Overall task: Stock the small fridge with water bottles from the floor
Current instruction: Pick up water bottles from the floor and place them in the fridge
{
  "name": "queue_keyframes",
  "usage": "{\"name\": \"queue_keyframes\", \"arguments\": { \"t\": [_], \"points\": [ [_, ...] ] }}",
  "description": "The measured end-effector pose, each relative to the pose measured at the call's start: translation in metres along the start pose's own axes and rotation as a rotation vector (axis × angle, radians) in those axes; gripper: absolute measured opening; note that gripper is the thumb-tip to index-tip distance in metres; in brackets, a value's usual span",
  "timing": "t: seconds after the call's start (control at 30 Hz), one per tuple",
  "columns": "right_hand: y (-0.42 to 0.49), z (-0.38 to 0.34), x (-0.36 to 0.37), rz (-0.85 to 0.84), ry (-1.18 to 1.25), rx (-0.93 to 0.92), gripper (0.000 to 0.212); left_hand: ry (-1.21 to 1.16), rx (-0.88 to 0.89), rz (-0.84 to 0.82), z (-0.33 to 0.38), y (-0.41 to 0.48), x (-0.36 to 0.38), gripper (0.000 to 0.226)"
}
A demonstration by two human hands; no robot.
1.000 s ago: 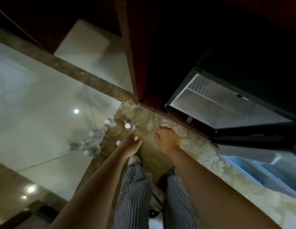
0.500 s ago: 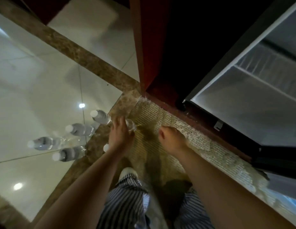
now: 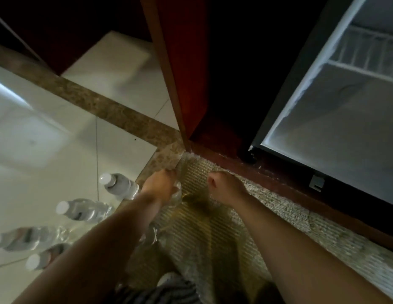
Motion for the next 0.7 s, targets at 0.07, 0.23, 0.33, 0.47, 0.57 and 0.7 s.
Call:
{"name": "queue_keyframes", "arguments": {
  "t": [0.07, 0.23, 0.33, 0.47, 0.57, 0.7],
  "points": [
    [-0.008, -0.002, -0.007, 0.026, 0.019, 0.001, 0.019, 0.06, 0.054, 0.017, 0.011, -0.006, -0.006, 0.034],
    [-0.055, -0.01, -0.029, 0.006, 0.022, 0.044, 0.008, 0.136, 0.09, 0.093, 0.031, -0.048, -0.048, 0.033],
    [-0.087, -0.024, -0.053, 0.009, -0.032, 0.05, 0.041, 0.155, 0.154, 0.14, 0.049, -0.083, -0.085, 0.034],
    [-0.122, -0.054, -0.087, 0.071, -0.021, 0.007, 0.066, 0.106, 0.211, 0.263, 0.071, -0.132, -0.134, 0.035],
    [-0.15, -0.074, -0.111, 0.167, 0.038, -0.03, 0.068, 0.069, 0.271, 0.351, 0.093, -0.169, -0.166, 0.041],
    [-0.194, -0.08, -0.142, 0.305, 0.117, -0.032, 0.068, 0.06, 0.35, 0.452, 0.125, -0.211, -0.196, 0.036]
  ]
}}
Point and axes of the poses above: each hand's wrist, its own y-axis towards the middle knuckle, its own x-axis out of the palm, z = x × y, the point moved 3 cm from there along y, towards the middle knuckle, and after that the axes turned 1 degree about -y, right-handed, at the moved point
